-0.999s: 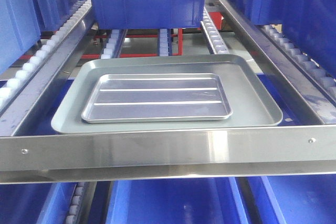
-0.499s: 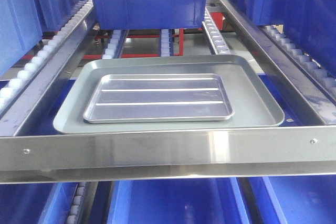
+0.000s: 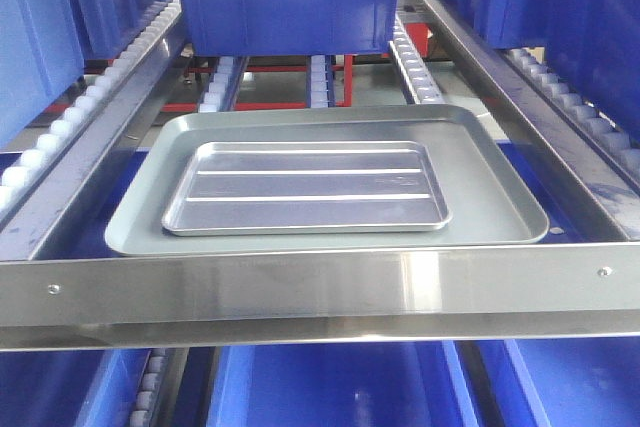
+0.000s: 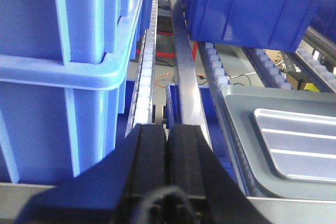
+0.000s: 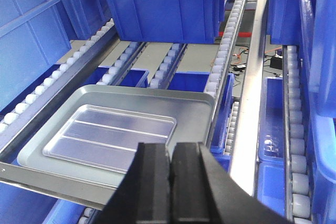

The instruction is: Grab silver tray and stack on right shelf

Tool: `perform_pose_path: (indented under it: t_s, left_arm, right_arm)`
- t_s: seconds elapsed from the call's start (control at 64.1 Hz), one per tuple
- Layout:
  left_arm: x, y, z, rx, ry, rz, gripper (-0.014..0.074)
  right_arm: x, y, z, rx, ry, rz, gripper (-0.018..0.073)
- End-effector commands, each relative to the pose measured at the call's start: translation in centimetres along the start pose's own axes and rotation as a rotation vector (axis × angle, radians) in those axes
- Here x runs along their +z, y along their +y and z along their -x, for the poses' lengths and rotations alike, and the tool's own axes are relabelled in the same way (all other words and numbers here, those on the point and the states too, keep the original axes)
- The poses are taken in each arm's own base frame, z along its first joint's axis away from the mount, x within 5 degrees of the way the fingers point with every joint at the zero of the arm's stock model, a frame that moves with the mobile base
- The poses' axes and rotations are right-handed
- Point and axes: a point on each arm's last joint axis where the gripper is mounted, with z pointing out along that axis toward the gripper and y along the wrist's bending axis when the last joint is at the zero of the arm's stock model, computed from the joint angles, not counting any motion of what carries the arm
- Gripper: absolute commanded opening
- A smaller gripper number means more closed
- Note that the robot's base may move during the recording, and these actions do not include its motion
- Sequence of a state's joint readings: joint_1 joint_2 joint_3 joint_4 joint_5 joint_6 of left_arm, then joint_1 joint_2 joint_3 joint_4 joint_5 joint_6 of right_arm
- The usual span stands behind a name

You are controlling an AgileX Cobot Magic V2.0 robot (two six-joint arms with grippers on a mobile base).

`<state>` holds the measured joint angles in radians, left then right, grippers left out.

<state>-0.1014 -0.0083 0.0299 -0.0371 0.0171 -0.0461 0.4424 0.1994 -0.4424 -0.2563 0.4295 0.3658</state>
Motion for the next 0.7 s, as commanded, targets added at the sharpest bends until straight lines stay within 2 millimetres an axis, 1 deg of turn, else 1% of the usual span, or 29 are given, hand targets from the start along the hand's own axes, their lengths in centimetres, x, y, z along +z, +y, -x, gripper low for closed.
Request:
perform_pose_path:
  t_s: [0.0,0.687]
  left_arm:
    - [-0.11,0.01,0.52,-0.012,-0.112,-0.003,-0.0093]
    - [-0.12,0.01,0.57,-0.012,-0.117,-0.003,-0.0093]
  right_arm:
    - [-0.17,0.29,1.57,-0.025,-0.098,0.021,0.0048]
    - [-0.17,0.27,1.57,-0.03,-0.099,0.019,0.0048]
